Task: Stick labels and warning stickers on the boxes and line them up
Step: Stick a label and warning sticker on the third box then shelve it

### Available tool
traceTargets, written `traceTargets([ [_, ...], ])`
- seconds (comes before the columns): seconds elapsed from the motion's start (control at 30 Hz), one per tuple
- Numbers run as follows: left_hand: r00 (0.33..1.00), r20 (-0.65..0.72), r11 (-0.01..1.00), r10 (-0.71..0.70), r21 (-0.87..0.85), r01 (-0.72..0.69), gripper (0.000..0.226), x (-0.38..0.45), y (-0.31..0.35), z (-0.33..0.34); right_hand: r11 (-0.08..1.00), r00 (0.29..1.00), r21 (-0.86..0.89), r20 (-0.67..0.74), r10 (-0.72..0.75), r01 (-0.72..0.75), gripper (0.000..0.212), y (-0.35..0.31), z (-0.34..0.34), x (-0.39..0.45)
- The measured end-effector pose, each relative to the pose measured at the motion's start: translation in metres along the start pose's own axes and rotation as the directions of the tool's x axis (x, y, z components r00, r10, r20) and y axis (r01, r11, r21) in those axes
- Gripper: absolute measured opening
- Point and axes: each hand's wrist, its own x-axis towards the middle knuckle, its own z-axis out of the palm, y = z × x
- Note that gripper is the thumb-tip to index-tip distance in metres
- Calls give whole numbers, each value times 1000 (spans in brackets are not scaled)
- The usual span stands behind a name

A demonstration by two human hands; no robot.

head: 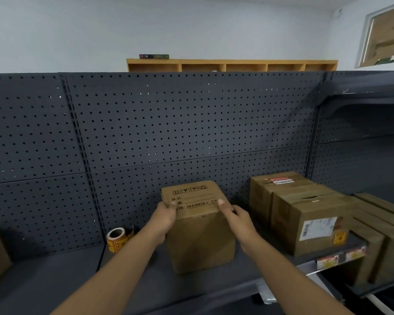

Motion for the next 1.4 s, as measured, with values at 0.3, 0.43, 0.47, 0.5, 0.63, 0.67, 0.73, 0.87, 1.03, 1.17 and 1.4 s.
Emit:
traceTargets([
  [0.3, 970, 97, 955, -222, -178, 237, 33, 3, -30, -15, 755, 846, -548, -149, -512, 361, 51, -50, 34, -18],
  [0.43, 971, 97, 964, -217, -137, 229, 42, 35, -80, -24, 542, 788, -750, -43, -614, 380, 56, -45, 74, -30],
  [0.47, 970, 108, 962, -219, -146, 233, 44, 23, -75, -27, 506, 779, -768, -15, -627, 392, 62, -40, 85, -32],
  [0.5, 970, 111, 960, -215, -159, 231, 48, 1, -62, -27, 476, 767, -778, 12, -642, 411, 67, -35, 96, -33],
  [0.63, 970, 169, 928, -172, -301, 217, 44, -23, -55, -30, 410, 712, -779, 66, -699, 475, 60, -18, 127, -39],
  [0.67, 971, 184, 918, -156, -336, 211, 42, -27, -54, -32, 410, 708, -771, 73, -703, 487, 57, -15, 131, -39],
  [0.73, 970, 205, 898, -129, -390, 202, 40, -32, -55, -34, 413, 701, -761, 75, -709, 500, 50, -10, 136, -42],
  [0.87, 973, 186, 908, -136, -369, 198, 44, -37, -63, -39, 415, 694, -769, 50, -719, 486, 45, -9, 141, -45],
  [1.03, 1000, 29, 978, 9, -210, -2, 23, -36, -74, -46, 343, 694, -828, 77, -715, 445, 44, -9, 143, -49],
  [1.17, 959, -59, 951, 278, 155, -267, 32, -49, -79, -75, 303, 697, -843, 113, -708, 444, 48, -15, 139, -48],
  [1.4, 930, 43, 666, 364, 686, -293, 28, -59, -112, -135, 358, 684, -713, 232, -692, 603, 45, -38, 140, -53],
])
